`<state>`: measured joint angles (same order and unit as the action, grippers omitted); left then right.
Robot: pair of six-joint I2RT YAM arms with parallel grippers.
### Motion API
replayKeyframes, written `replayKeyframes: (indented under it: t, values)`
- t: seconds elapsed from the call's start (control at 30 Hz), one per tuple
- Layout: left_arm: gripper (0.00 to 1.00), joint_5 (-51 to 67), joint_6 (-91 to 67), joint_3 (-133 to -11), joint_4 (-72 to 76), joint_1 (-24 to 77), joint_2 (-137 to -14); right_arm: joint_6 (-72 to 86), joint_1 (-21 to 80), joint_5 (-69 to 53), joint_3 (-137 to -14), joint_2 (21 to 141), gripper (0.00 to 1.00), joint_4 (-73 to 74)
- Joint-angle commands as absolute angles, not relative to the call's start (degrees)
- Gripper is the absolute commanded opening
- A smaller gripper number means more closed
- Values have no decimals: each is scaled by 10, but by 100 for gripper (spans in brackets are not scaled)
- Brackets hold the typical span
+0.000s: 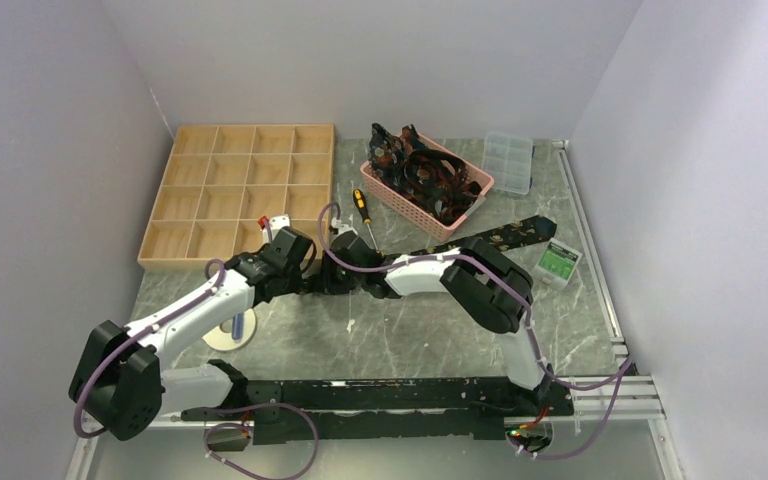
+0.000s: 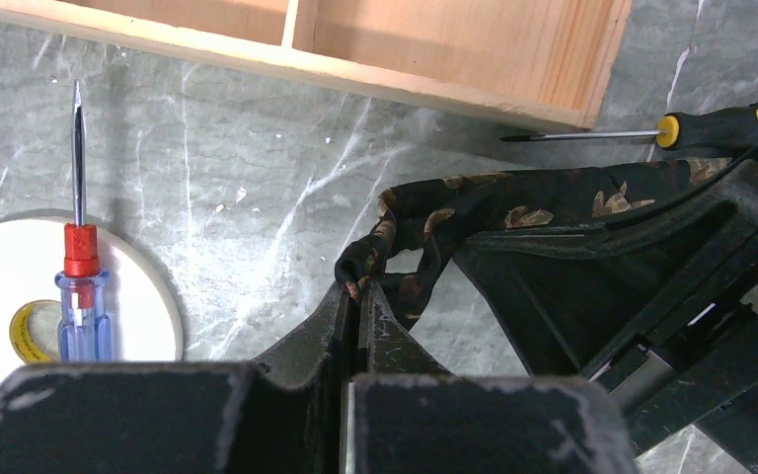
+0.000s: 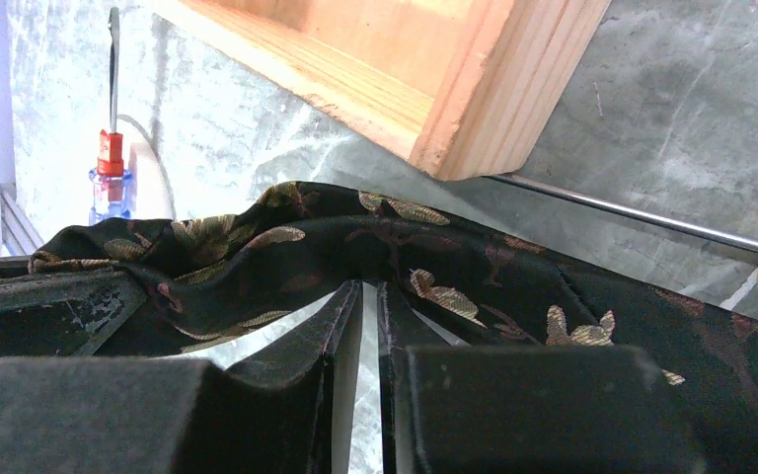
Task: Roll the ties
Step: Roll the tie at the center of the board.
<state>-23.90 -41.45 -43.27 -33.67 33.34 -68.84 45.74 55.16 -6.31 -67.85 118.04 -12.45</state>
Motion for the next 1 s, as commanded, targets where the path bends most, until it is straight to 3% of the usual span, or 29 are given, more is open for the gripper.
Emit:
replayKeyframes:
  t: [0.0, 0.27, 0.57, 0.97]
  values:
    - [3, -250, -415, -438, -335, 335, -682, 454, 549, -60, -677, 1173, 16, -121]
    - [3, -282, -409, -469, -341, 335, -730, 427, 543, -44, -638, 1096, 18, -116]
    - [3, -283, -417, -509, -357, 335, -772, 438, 525, -64, -686, 1143, 17, -124]
    - [3, -198, -405, -530, -329, 340, -793, 460, 518, -106, -712, 1198, 16, -133]
